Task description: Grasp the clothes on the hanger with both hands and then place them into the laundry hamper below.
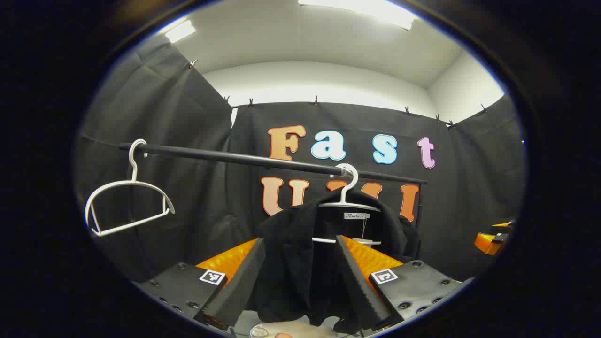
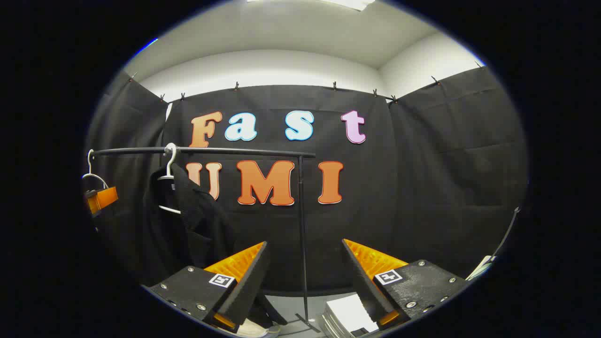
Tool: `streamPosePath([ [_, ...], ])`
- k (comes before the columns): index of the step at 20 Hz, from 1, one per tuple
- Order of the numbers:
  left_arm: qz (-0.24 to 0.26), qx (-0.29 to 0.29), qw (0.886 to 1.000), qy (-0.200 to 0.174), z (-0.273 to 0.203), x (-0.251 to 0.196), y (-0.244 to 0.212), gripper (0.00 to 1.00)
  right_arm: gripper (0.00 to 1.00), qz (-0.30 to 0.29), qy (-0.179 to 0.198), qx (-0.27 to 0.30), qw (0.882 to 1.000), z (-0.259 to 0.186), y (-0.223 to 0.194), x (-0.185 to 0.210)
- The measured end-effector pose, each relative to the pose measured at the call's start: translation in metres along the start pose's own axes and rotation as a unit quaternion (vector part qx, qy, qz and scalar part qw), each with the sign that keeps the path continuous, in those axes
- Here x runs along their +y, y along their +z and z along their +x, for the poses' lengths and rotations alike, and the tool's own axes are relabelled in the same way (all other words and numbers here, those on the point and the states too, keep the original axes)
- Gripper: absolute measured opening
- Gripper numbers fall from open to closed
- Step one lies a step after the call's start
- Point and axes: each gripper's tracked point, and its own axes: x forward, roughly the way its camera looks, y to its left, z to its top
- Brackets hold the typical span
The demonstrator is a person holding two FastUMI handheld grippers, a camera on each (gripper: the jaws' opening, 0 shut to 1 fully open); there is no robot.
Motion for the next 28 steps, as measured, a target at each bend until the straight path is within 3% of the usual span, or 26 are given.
streamPosePath([
  [5, 0.021, 0.004, 1.0, 0.021, 0.001, 0.021, 0.001, 0.93, 0.99, -0.001, 0.001, 0.001, 1.0, 0.008, -0.004, 0.014],
  [6, 0.02, 0.006, 1.0, 0.019, 0.001, 0.025, -0.002, 0.93, 0.87, -0.001, 0.002, 0.002, 1.0, 0.008, -0.006, 0.021],
  [7, 0.02, 0.008, 1.0, 0.015, 0.003, 0.029, -0.003, 0.93, 0.99, -0.002, 0.002, 0.001, 1.0, 0.008, -0.006, 0.031],
  [13, 0.016, 0.009, 1.0, -0.008, 0.022, 0.061, -0.007, 0.93, 0.99, -0.016, -0.002, -0.017, 1.0, 0.015, 0.0, 0.097],
  [14, 0.02, 0.007, 1.0, -0.009, 0.025, 0.069, -0.008, 0.93, 0.93, -0.016, -0.001, -0.018, 1.0, 0.018, -0.001, 0.111],
  [18, 0.019, 0.0, 1.0, -0.017, 0.037, 0.093, -0.008, 0.97, 0.93, -0.018, 0.002, -0.01, 1.0, 0.026, -0.007, 0.153],
  [20, 0.013, 0.001, 1.0, -0.024, 0.043, 0.103, -0.011, 1.0, 0.93, -0.022, -0.002, -0.009, 1.0, 0.027, -0.01, 0.167],
  [23, 0.012, 0.014, 0.999, -0.027, 0.051, 0.115, -0.021, 0.93, 0.93, -0.026, 0.0, -0.001, 1.0, 0.029, -0.017, 0.188],
  [28, 0.013, 0.025, 0.999, -0.029, 0.064, 0.117, -0.031, 0.97, 0.93, -0.028, 0.006, 0.022, 0.999, 0.035, -0.031, 0.204],
])
